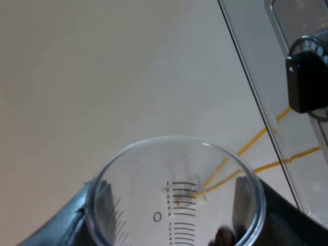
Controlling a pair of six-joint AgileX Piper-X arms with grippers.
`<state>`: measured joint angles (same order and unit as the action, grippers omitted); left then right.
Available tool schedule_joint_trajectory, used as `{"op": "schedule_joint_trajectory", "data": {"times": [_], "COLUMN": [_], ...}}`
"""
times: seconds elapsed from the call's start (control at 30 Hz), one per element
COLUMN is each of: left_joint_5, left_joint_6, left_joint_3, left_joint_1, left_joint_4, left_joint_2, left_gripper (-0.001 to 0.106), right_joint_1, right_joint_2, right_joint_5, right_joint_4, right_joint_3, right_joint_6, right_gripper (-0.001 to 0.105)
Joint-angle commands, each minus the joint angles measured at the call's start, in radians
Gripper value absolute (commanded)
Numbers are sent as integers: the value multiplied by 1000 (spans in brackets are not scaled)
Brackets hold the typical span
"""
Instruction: Pour the beans into the coffee machine
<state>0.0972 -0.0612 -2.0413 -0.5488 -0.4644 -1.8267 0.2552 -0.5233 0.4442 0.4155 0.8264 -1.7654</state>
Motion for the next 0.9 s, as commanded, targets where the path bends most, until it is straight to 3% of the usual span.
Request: {"op": "schedule_joint_trajectory", "data": {"times": [0.03,0.23,0.43,0.9], "left_joint_5": [4,4,-24,-25], "left_joint_6": [-52,-89,-211,-258], "left_joint_3": [-1,-1,-1,-1], "left_joint_1": [2,2,2,2], "left_joint_4": [13,13,13,13], "left_joint_2": [5,5,5,5], "left_gripper": [32,32,32,26], "right_joint_1": [1,1,1,1], "right_joint_2": [6,6,6,6], "right_joint_5": [8,8,8,8], "right_joint_4": [-14,-14,-14,-14], "right_joint_3": [12,12,12,12], "right_joint_6": [-2,-2,-2,-2], "right_gripper": [62,62,62,62]}}
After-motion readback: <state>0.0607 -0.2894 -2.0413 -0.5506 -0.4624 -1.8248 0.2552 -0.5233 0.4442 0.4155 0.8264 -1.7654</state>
